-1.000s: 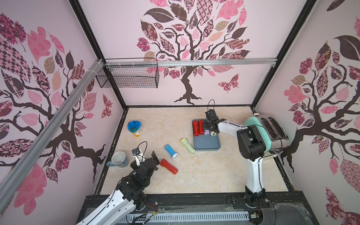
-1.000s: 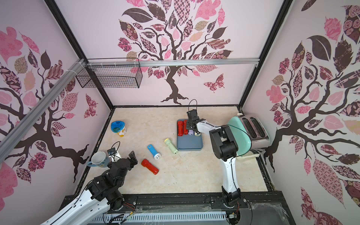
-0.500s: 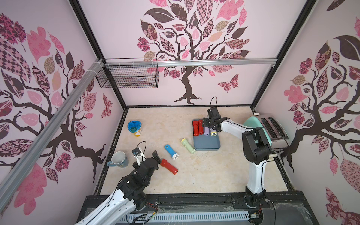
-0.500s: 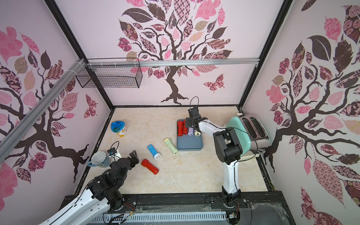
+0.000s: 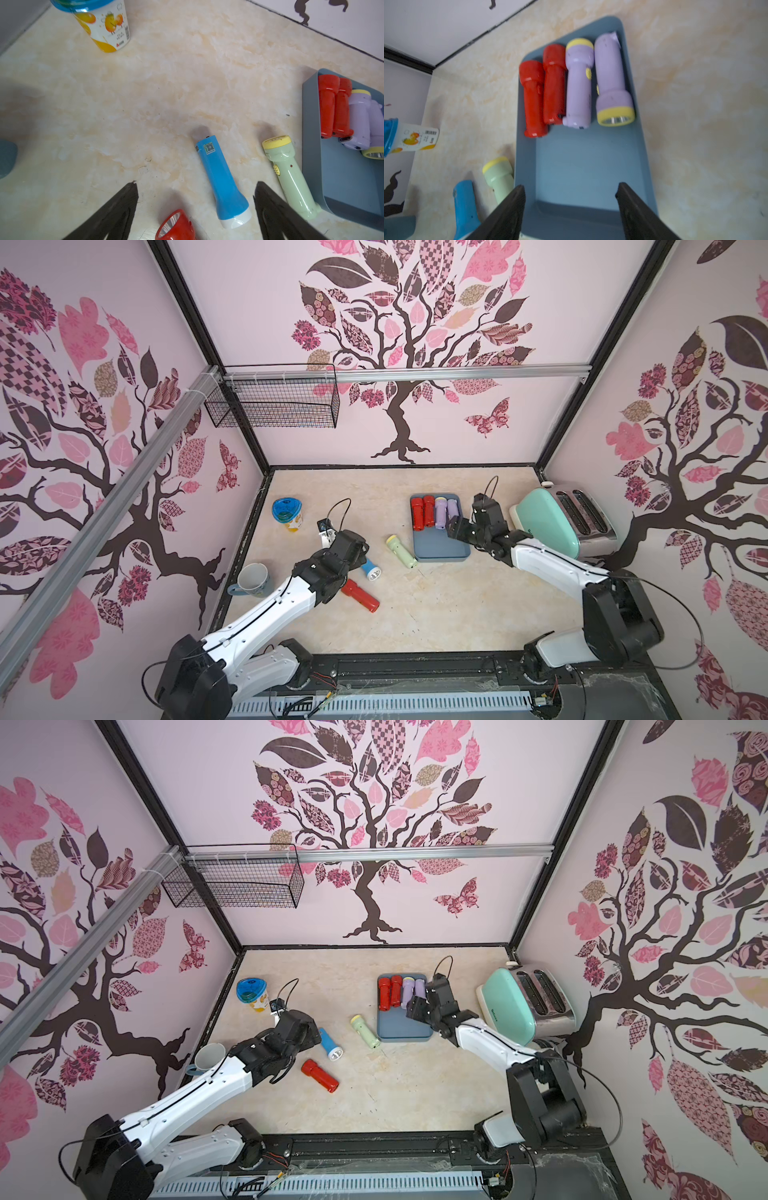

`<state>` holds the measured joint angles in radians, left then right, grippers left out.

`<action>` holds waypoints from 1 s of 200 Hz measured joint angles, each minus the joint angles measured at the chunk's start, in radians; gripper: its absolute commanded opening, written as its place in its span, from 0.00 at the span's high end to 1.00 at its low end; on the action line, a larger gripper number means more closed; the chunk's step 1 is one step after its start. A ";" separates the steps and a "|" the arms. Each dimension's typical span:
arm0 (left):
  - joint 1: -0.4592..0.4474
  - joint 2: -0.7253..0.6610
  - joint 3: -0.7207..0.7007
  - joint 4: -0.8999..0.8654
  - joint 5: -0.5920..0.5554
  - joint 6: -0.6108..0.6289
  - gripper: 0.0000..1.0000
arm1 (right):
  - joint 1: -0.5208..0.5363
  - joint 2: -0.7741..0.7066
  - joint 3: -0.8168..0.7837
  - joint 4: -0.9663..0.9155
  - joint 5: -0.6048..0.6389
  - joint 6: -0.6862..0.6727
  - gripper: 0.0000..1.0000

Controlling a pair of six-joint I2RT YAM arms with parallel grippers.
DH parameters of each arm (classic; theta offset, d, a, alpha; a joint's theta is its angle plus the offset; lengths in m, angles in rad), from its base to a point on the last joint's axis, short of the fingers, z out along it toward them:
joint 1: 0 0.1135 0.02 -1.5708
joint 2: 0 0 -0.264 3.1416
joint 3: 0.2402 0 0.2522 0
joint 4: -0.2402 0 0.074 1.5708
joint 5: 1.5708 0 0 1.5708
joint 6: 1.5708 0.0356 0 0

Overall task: Put the flashlights into the storage boxes
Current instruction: Pick up the flashlight from the center of the board.

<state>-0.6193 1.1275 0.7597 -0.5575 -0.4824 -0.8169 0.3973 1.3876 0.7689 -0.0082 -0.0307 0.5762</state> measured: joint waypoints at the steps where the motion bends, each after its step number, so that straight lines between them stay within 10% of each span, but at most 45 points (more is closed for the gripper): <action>1: 0.001 0.002 0.000 0.000 0.002 0.000 0.16 | 0.001 -0.009 -0.013 0.006 0.000 0.000 0.28; 106: 0.037 0.332 0.103 0.010 0.188 -0.070 0.30 | 0.008 -0.245 -0.559 0.484 0.253 0.072 0.18; 200: 0.039 0.528 0.222 -0.002 0.239 -0.101 0.41 | 0.027 -0.183 -0.486 0.478 0.367 0.109 0.12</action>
<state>-0.5804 1.6550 0.9813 -0.5598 -0.2436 -0.9176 0.4244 1.2041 0.2832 0.4698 0.3363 0.6857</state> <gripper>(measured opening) 0.603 0.875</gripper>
